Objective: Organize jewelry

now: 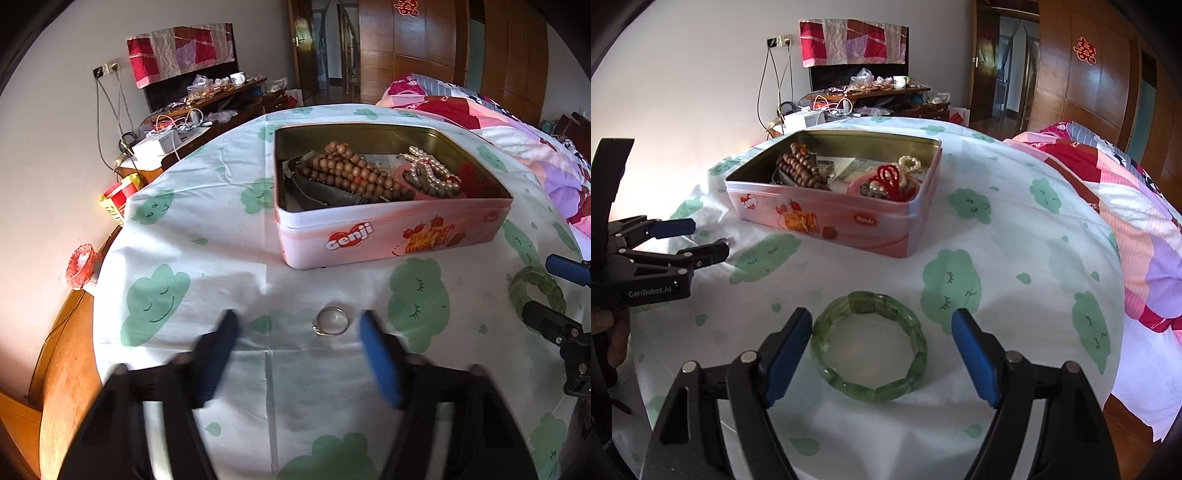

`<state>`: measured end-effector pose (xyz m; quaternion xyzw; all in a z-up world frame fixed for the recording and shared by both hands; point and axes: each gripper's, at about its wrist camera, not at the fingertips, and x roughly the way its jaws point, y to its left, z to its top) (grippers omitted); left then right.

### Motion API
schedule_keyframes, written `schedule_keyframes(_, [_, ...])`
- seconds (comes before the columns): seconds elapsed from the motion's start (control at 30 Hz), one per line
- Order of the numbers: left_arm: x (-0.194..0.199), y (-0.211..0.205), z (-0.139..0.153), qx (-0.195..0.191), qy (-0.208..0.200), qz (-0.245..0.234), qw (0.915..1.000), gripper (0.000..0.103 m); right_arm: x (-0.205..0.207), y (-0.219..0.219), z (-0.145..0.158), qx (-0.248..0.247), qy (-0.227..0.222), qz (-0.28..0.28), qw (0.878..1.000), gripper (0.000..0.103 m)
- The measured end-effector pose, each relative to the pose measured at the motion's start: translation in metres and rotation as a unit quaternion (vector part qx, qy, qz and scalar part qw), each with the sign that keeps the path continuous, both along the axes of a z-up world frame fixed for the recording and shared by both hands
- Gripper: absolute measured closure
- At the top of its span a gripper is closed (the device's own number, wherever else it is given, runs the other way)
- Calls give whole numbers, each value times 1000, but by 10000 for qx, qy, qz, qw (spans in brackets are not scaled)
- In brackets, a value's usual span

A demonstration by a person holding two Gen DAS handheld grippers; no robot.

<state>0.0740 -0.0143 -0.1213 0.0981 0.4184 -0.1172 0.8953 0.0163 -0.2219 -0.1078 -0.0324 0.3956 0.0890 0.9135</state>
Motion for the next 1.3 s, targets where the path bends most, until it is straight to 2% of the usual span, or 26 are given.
schedule_keyframes(0.03, [0, -1, 0, -5, 4, -34, 10000, 58, 0, 1, -1, -14, 4, 8, 10000, 23])
schedule_keyframes(0.17, [-2, -3, 0, -88, 31, -171, 9998, 72, 0, 3, -4, -55, 37, 53, 10000, 23])
schedule_keyframes(0.2, [-3, -4, 0, -103, 40, -244, 9996, 81, 0, 4, -5, -70, 40, 62, 9999, 23])
schedule_keyframes(0.33, [-7, -6, 0, -84, 22, -300, 9995, 83, 0, 4, -7, -50, 83, 114, 9999, 23])
schedule_keyframes(0.37, [-7, -6, 0, -108, 32, -298, 9995, 83, 0, 4, -7, -48, 83, 118, 9999, 29])
schedule_keyframes(0.4, [-7, -5, 0, -118, 39, -295, 9995, 87, 0, 4, -7, -53, 94, 136, 9998, 40])
schedule_keyframes(0.43, [-7, -4, 1, -95, 11, -275, 9996, 99, 0, 5, -8, -68, 127, 162, 9998, 45])
schedule_keyframes(0.6, [-9, 0, 2, -206, 104, -338, 9992, 103, -1, 7, -7, -101, 116, 250, 9996, 68])
schedule_keyframes(0.77, [-10, 4, 3, -266, 122, -333, 9990, 103, -2, 9, -7, -144, 101, 311, 9994, 81])
schedule_keyframes(1.2, [-15, 14, 21, -557, -30, -304, 9980, 103, -8, 13, 2, -78, -48, 451, 9989, 82])
schedule_keyframes(1.3, [-9, 9, 20, -509, -45, -229, 9984, 101, -7, 16, 1, -105, -40, 471, 9988, 82])
